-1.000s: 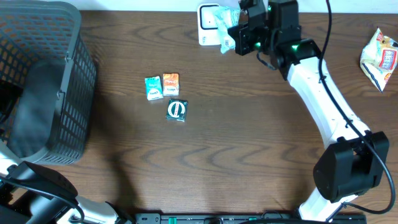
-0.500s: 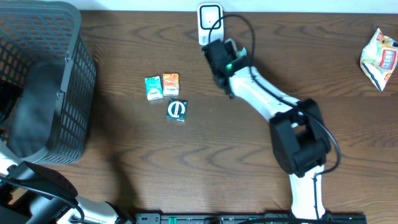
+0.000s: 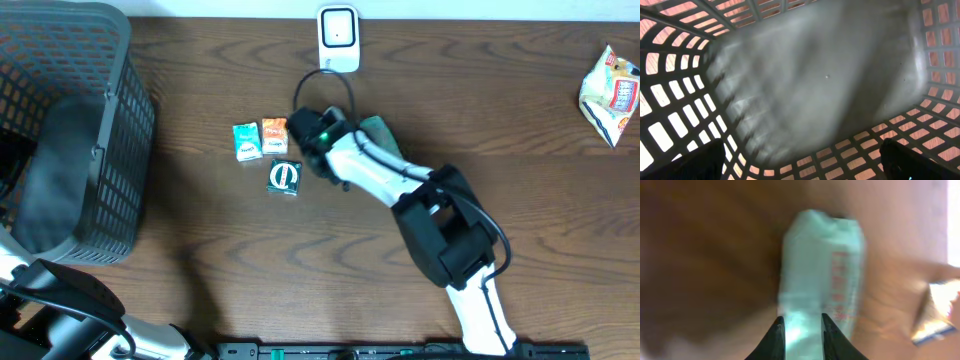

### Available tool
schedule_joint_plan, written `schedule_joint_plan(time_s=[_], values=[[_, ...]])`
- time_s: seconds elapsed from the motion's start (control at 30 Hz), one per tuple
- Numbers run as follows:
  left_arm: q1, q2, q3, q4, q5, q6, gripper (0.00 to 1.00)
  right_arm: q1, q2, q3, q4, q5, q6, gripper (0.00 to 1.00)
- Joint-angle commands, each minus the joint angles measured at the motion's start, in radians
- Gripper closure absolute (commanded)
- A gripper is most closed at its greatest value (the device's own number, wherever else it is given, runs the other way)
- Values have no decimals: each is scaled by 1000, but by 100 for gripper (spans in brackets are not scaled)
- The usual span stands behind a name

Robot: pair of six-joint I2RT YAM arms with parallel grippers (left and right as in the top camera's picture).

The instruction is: Scan the item barcode

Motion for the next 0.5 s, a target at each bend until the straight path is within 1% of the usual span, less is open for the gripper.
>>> schedule_joint_plan(time_s=[0.0, 0.1, 0.13, 0.17, 0.2, 0.3, 0.37, 0.47], values=[[3, 6, -2, -5, -3, -5, 2, 55, 6, 5, 11, -89, 11, 80], [3, 6, -2, -5, -3, -5, 2, 92, 3, 20, 3, -67, 11, 78], [3, 6, -2, -5, -3, -5, 2, 100, 2, 29, -1, -59, 11, 72], [3, 6, -2, -5, -3, -5, 2, 109, -4, 49, -11, -40, 11, 55], [3, 6, -2, -5, -3, -5, 2, 111, -10, 66, -20, -19, 11, 47], [3, 6, -2, -5, -3, -5, 2, 92, -27, 135, -44, 27, 11, 38], [3, 6, -2, -5, -3, -5, 2, 58, -32, 171, -53, 19, 15, 37], [3, 6, -2, -5, -3, -5, 3, -31, -35, 202, -68, -2, 66, 35]])
